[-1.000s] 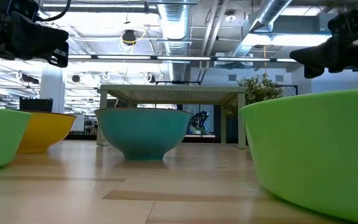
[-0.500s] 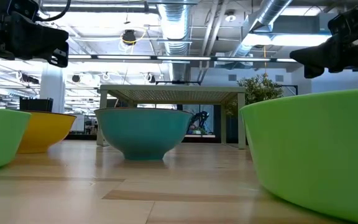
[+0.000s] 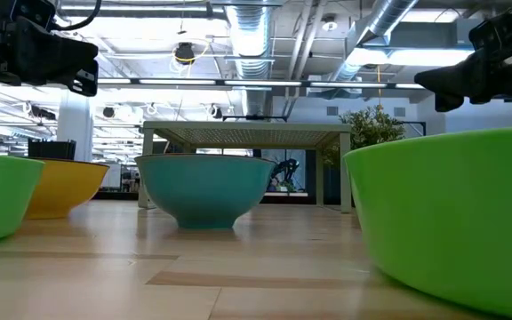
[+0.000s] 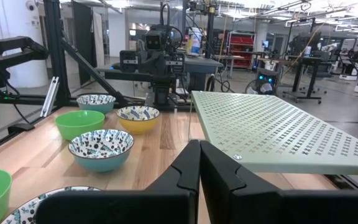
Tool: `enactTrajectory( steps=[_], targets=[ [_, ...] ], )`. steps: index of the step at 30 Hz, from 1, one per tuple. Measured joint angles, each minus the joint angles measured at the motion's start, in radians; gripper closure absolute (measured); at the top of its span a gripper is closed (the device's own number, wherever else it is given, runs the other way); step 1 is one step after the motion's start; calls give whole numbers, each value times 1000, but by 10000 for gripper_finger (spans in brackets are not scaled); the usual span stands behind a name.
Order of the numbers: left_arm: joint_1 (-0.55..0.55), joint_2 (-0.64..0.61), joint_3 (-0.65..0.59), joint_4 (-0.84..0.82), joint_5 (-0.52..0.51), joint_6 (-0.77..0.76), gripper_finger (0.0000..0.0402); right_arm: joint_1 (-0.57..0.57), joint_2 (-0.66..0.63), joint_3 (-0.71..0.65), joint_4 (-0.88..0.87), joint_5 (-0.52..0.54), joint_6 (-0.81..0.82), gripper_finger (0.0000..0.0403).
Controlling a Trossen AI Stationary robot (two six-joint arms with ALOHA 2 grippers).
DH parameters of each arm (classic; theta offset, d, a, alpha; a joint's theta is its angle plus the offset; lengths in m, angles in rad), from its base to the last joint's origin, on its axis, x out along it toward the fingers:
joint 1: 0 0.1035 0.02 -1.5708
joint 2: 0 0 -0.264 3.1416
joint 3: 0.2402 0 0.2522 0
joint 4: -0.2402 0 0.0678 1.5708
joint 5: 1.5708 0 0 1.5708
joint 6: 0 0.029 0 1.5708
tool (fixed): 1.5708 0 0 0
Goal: Pick & Place Mini bowls
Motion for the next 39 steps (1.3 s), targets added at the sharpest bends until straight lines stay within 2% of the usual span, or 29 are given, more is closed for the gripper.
enactTrajectory(
  steps=[26,39],
  targets=[
    [0,0,0,3,0,48,390,0,0,0,0,0,0,398],
    [0,0,0,97,0,4,390,0,0,0,0,0,0,398]
  ],
)
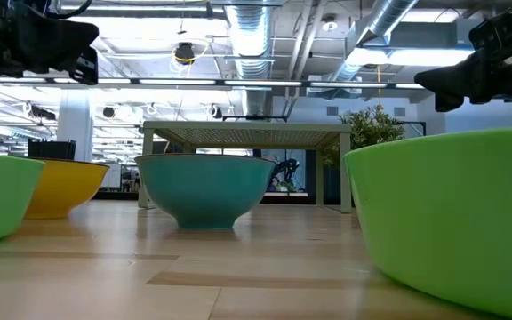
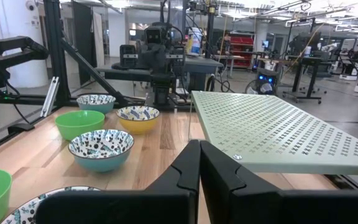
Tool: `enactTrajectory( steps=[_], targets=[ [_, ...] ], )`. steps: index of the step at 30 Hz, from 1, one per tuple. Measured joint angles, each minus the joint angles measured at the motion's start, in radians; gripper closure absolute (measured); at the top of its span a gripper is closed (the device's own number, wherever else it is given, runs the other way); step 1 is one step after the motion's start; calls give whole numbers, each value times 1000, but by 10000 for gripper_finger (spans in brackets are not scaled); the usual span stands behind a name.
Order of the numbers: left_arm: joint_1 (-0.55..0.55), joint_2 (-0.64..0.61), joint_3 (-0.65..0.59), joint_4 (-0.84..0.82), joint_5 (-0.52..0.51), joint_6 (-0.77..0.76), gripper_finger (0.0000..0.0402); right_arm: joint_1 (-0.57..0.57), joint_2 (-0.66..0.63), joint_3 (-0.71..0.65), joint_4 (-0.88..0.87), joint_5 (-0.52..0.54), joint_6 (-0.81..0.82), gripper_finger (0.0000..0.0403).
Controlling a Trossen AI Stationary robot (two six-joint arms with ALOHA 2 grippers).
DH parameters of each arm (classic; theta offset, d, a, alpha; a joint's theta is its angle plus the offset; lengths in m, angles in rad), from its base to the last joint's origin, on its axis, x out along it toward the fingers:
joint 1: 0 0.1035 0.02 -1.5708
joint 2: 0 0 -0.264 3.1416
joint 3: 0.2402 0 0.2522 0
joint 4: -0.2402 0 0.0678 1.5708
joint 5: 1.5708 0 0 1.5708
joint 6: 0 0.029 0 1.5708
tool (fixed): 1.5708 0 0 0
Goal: Pick & Place Mini bowls
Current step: Put the left yellow and white bowl on the shelf
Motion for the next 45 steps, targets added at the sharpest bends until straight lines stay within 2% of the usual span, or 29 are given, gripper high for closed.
enactTrajectory(
  steps=[3,8,17,24,31,39,43,45],
  targets=[
    [0,0,0,20,-42,-24,390,0,0,0,0,0,0,398],
    [0,0,0,24,-188,-117,383,0,0,0,0,0,0,398],
    [0,31,101,37,-337,-124,299,0,0,0,0,0,0,398],
    [0,231,283,19,-334,-103,280,0,0,0,0,0,0,398],
    [-29,482,453,-163,-330,-71,280,0,0,0,0,0,0,398],
    [-217,669,459,-200,-346,-91,280,0,0,0,0,0,0,398],
    [-312,695,459,-220,-406,-176,280,0,0,0,0,0,0,398],
    [-351,698,459,-271,-434,-270,280,0,0,0,0,0,0,398]
  ],
)
